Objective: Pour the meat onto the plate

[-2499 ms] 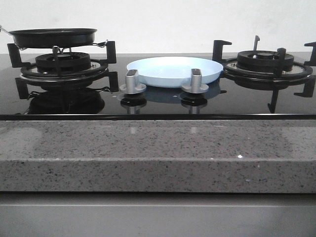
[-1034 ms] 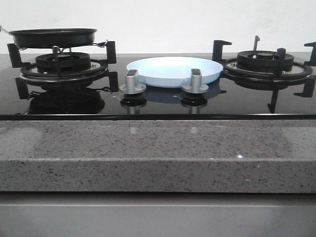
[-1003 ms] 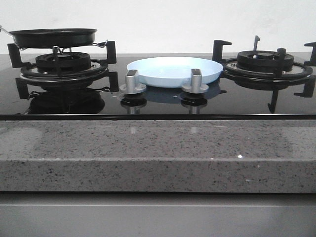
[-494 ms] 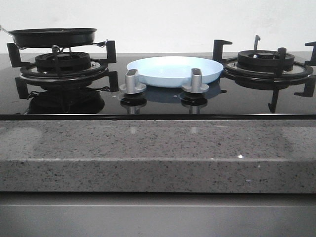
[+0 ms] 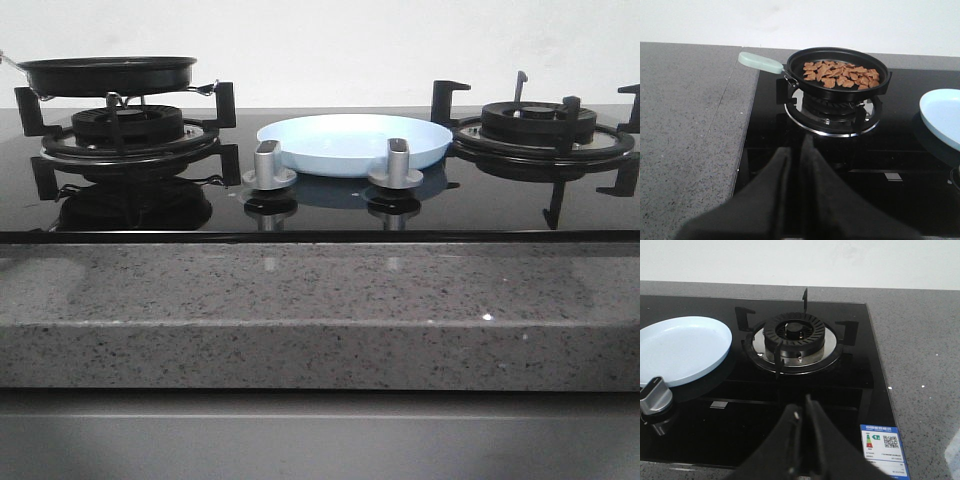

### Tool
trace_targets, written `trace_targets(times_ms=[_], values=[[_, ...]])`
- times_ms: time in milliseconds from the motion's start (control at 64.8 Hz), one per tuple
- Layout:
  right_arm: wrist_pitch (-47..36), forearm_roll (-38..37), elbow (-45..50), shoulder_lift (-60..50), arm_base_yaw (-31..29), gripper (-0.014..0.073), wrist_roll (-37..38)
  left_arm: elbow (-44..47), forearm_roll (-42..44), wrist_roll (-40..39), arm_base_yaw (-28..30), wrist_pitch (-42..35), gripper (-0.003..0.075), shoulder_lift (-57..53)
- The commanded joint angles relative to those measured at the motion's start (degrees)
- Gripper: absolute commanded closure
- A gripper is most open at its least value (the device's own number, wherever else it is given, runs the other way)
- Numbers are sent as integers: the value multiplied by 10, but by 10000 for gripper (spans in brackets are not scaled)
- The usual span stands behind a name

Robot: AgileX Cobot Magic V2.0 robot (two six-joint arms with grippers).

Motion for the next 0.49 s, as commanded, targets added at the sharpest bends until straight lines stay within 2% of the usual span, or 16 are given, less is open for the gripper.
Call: trace_targets(times_ms=[0,46,93,139,216,370,478], values=[[-52,5,-22,6,-2,337,1,-23,-2,0,-4,-62,391,4],[-52,5,-22,6,-2,202,1,-23,-2,0,-4,-65,232,4],[-52,5,-22,6,-2,102,1,-23,-2,0,-4,-66,125,4],[-52,5,-22,6,-2,43,1,-23,-2,0,-4,-66,69,4],[-55,5,-22,6,-2,-3,1,-23,-2,0,-4,-66,47,4],[-76,7,-26,13,-2,6,1,-23,-2,0,-4,-66,49,4],[-51,7,-62,62,-1,6,1,-23,-2,0,-4,-66,49,4]])
